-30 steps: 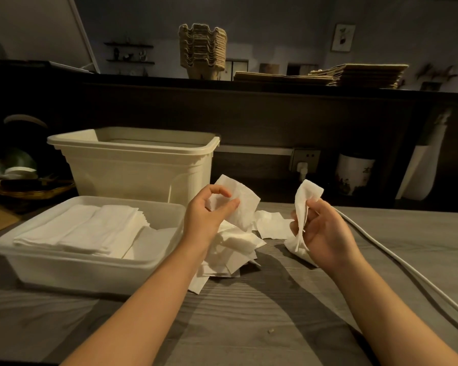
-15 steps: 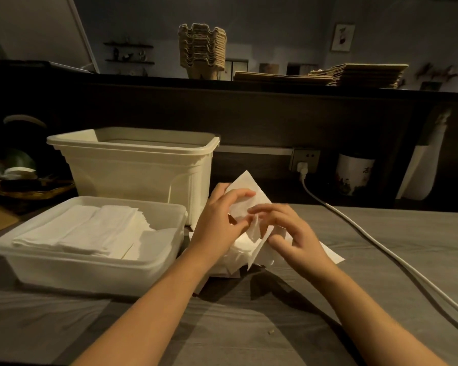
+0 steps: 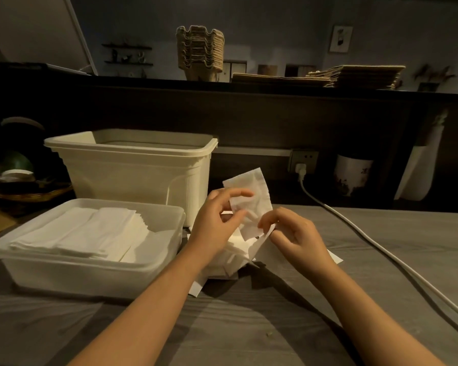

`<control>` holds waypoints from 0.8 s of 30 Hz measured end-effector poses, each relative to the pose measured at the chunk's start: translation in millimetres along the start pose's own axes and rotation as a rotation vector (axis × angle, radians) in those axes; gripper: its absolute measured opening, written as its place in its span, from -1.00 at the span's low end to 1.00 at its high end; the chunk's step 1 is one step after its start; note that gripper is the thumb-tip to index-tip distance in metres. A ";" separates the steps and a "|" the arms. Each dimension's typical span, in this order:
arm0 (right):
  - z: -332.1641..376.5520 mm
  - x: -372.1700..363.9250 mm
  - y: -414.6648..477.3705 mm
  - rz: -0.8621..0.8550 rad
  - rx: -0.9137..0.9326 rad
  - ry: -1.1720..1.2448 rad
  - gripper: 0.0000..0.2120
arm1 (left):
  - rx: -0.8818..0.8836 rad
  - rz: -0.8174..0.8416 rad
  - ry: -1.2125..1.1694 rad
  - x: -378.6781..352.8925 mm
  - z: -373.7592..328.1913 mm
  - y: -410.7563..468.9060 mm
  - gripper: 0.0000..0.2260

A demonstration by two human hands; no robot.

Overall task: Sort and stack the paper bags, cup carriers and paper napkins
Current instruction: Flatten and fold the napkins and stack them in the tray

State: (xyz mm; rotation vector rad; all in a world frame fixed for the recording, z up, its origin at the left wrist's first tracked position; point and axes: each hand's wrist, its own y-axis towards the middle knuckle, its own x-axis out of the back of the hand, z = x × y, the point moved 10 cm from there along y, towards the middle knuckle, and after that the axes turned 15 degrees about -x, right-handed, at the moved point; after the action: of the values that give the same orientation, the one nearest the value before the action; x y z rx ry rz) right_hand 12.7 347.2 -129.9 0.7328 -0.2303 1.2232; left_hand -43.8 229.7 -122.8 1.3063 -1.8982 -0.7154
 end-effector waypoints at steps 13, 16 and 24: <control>-8.0 -6.1 -0.5 0.069 -0.086 0.116 -0.68 | 0.039 -0.124 -0.029 10.4 11.5 1.3 -0.65; -8.2 -6.8 -0.7 0.078 -0.114 0.136 -0.69 | 0.036 -0.172 0.040 18.0 13.0 1.1 -0.65; -13.9 2.6 0.7 0.007 -0.160 0.181 -0.73 | 0.005 -0.048 0.247 14.2 8.2 1.4 -0.50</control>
State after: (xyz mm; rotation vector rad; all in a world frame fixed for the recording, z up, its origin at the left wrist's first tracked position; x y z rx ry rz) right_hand 9.9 357.9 -138.7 0.4802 -0.1789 1.2546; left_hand -54.5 217.2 -123.1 1.3797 -1.6761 -0.5457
